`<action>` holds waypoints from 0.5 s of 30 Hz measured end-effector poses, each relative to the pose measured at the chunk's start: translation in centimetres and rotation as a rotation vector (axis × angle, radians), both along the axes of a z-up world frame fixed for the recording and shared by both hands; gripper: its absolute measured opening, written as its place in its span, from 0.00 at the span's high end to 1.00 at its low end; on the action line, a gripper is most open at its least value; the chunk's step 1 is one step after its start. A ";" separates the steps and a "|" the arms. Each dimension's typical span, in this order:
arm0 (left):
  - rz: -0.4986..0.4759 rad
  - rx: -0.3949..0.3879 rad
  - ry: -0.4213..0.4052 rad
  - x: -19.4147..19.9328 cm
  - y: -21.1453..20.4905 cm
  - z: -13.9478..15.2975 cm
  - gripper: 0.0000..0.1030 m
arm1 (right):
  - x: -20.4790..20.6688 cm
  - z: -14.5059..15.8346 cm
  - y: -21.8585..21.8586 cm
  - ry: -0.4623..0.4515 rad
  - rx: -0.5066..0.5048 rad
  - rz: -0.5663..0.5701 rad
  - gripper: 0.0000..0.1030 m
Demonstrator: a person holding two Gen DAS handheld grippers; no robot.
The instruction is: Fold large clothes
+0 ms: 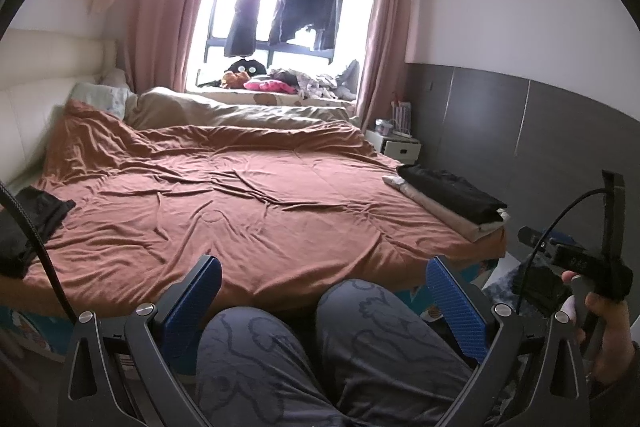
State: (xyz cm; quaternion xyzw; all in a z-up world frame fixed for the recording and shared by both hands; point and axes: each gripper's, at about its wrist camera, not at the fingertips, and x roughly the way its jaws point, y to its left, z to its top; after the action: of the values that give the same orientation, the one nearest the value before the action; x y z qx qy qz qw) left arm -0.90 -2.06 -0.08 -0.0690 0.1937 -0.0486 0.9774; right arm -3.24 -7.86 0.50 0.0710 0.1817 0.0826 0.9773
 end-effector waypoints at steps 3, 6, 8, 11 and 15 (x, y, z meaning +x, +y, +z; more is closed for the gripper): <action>-0.001 0.001 -0.001 0.0 -0.1 0.0 0.00 | 0.1 -0.2 -0.2 0.005 0.003 0.002 0.00; -0.003 0.007 -0.006 0.0 -0.1 0.0 0.00 | 0.3 -0.2 -0.4 0.008 0.008 0.001 0.00; -0.003 0.013 -0.007 0.0 -0.2 -0.1 0.00 | 0.3 -0.2 -0.5 0.007 0.009 0.001 0.00; -0.003 0.018 -0.010 -0.1 -0.2 -0.1 0.00 | 0.3 0.0 -0.6 0.005 0.009 0.002 0.00; 0.003 0.021 -0.015 -0.2 -0.2 0.0 0.00 | 0.2 -0.1 -0.7 0.001 0.008 0.002 0.00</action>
State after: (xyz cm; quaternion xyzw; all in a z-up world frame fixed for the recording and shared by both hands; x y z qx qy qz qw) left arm -1.05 -2.24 -0.11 -0.0585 0.1866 -0.0456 0.9796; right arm -3.00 -8.59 0.39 0.0746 0.1819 0.0845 0.9768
